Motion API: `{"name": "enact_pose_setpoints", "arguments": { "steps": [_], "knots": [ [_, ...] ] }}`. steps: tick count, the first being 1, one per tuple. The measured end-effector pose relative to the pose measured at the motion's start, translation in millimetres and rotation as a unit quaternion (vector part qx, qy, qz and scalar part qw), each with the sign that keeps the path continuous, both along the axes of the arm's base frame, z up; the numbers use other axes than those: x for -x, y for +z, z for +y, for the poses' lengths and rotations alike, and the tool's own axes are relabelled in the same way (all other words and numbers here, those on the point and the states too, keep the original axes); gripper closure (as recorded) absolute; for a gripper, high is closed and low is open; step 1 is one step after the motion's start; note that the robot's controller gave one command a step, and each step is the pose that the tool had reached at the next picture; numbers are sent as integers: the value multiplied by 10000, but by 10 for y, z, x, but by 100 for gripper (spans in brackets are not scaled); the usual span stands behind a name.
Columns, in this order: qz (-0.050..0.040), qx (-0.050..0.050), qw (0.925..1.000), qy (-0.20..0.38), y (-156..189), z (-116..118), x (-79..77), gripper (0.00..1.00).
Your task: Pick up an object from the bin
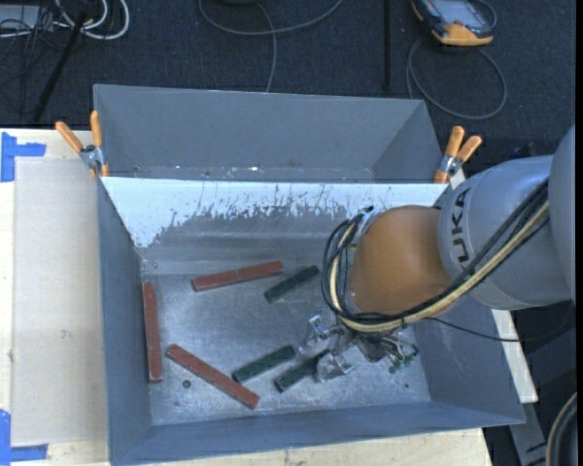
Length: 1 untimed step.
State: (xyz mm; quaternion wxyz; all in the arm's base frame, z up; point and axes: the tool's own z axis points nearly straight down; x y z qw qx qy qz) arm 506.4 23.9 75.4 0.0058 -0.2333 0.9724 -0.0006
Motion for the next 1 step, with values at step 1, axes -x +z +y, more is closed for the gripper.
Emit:
{"name": "enact_pose_setpoints", "arguments": {
  "steps": [1],
  "knots": [
    [42,3,10000,40,1470,-95,-306,100]
  ]
}}
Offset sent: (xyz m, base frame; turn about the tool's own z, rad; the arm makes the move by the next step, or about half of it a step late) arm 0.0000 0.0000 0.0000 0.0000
